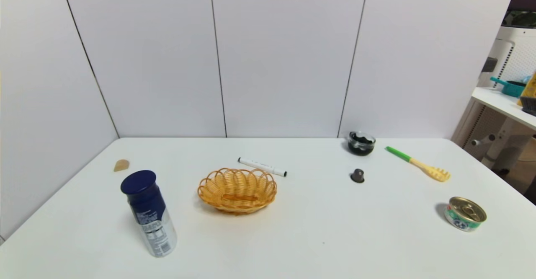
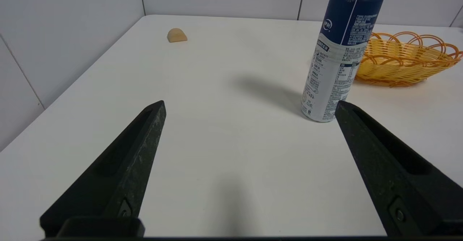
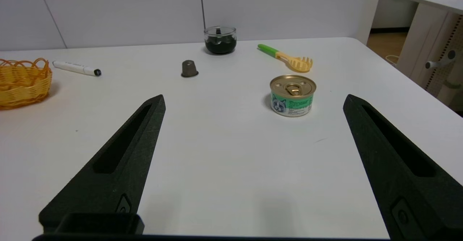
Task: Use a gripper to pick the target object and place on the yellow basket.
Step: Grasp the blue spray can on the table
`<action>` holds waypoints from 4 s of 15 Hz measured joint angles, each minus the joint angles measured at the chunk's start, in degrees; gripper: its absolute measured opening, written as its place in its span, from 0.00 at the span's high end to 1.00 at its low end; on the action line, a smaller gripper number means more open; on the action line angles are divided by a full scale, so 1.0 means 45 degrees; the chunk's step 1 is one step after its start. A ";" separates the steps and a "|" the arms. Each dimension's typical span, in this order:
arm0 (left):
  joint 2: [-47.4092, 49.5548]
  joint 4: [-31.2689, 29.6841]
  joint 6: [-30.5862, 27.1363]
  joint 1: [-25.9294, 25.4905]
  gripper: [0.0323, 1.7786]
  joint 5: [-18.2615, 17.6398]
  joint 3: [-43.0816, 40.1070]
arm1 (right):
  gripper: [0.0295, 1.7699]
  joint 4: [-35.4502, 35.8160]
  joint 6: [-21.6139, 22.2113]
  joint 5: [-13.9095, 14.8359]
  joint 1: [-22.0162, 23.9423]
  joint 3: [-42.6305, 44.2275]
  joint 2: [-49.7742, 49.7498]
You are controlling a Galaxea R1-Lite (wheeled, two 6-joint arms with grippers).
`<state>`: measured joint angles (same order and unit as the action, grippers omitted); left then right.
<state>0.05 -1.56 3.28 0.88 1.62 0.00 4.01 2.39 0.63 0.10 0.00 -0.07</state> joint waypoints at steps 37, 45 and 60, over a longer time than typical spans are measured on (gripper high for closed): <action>-1.3271 -0.0241 -0.1682 0.1094 0.05 -0.6228 1.1416 | 0.04 0.0000 0.0030 0.0016 0.0000 0.0000 0.0000; -1.5065 -0.5055 -0.2392 0.1070 0.05 -0.7642 0.7593 | 0.04 0.0000 0.0024 0.0016 0.0000 0.0000 0.0000; -1.7766 -1.0422 -0.2462 0.1016 0.05 -0.7604 0.2958 | 0.04 -0.0005 0.0014 0.0016 0.0000 0.0000 0.0000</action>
<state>-79.90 -48.46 -7.80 5.45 -32.60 13.31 3.99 2.45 0.71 0.10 0.00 -0.07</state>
